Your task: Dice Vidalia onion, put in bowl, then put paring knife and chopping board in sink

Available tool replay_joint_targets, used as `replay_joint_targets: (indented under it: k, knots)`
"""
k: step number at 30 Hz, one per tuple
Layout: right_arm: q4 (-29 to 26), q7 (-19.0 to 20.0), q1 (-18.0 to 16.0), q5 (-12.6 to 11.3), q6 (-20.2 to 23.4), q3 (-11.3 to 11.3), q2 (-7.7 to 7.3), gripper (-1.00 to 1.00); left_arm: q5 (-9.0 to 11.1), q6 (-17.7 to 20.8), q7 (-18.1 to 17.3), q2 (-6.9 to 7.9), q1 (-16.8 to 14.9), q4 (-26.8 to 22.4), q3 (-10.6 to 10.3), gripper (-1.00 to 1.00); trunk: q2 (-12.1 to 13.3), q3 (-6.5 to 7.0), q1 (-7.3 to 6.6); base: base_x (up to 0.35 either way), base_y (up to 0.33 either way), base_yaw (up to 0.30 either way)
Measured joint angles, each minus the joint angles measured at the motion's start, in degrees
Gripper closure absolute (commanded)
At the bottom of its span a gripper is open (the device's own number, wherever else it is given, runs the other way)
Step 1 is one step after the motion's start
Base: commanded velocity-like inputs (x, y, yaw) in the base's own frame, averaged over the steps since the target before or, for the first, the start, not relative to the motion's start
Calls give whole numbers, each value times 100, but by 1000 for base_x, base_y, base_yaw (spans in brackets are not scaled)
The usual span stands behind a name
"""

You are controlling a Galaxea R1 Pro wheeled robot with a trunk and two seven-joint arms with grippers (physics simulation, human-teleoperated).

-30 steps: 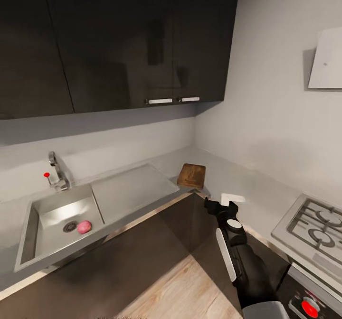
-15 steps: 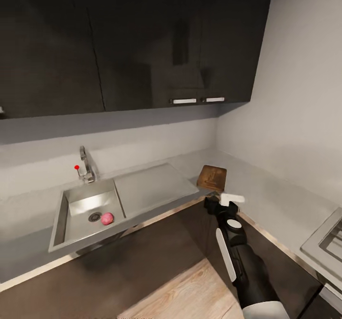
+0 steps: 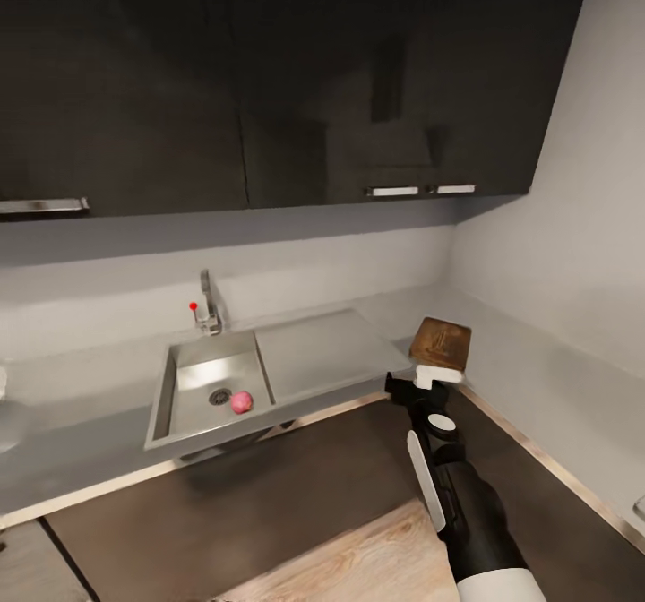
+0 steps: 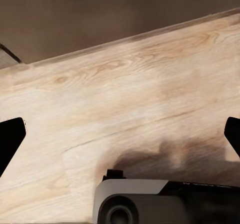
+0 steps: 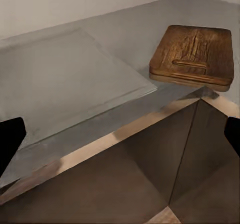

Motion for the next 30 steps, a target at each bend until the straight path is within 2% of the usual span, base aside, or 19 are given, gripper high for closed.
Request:
replay_joint_targets:
  k: [8, 18, 23, 27, 30]
  knots:
    - [-1, 1, 0, -1, 0, -9, 0, -100, 0, 2, -3, 0, 0, 4, -8, -100, 0, 0, 0, 0, -16, 277]
    - [22, -31, 0, 24, 5, -45, 0, -100, 3, -2, -13, 0, 0, 61, -2, -100, 0, 0, 0, 0, -91, 37]
    - [103, -408, 0, 23, 18, -109, -1, -100, 1, -3, -18, 2, 0, 109, -3, -100, 0, 0, 0, 0, -5, 1]
    - [-102, -1120, -37, 15, 425, -127, -2, -100, 0, -4, -30, 3, 0, 235, -1, -100, 0, 0, 0, 0, 0, 0]
    - [-281, -1542, -325, 0, 815, -128, -2, -100, 0, -4, -33, 7, 0, 260, -5, -100, 0, 0, 0, 0, 0, 0]
